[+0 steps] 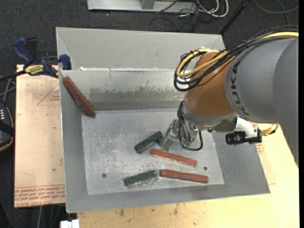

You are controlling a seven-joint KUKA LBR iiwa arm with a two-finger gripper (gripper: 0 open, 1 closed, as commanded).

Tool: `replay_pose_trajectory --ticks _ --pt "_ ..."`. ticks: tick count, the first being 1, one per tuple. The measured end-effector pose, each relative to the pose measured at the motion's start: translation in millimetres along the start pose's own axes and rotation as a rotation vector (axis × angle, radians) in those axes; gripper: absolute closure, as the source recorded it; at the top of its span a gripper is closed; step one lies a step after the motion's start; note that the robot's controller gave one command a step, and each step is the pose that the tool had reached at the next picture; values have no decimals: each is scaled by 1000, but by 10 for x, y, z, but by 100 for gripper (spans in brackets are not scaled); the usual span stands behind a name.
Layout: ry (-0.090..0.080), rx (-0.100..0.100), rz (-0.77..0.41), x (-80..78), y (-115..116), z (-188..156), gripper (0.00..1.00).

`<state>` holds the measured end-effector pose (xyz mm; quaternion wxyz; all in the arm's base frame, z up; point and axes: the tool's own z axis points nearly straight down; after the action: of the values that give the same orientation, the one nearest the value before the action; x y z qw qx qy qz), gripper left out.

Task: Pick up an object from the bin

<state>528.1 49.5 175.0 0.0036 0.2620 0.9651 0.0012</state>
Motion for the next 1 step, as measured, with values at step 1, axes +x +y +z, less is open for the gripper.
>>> replay_pose_trajectory --ticks 1 --pt "8 5 -6 -125 182 335 100"
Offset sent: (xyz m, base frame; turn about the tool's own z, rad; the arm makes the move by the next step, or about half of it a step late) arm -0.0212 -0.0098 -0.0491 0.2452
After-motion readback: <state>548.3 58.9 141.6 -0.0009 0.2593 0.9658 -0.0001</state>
